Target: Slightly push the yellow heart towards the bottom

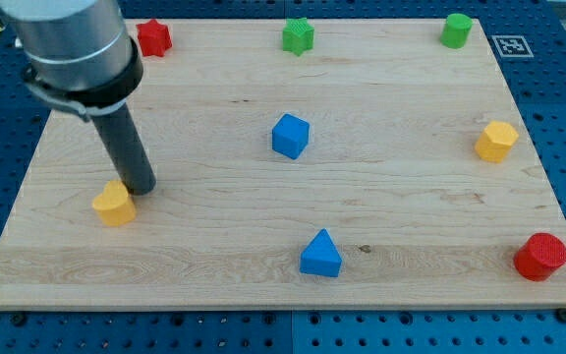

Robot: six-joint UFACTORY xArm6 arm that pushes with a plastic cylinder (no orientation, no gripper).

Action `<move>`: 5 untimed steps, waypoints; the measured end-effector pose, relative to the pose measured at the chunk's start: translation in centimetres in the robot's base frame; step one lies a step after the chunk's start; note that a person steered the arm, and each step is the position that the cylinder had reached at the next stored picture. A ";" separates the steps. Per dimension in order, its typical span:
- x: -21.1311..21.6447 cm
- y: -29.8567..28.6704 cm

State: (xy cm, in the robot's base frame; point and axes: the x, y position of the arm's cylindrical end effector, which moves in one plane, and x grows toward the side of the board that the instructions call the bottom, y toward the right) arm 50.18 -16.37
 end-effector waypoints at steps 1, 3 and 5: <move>0.1 0.0; -1.8 0.0; -0.8 -0.2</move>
State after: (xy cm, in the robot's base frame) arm 49.37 -16.54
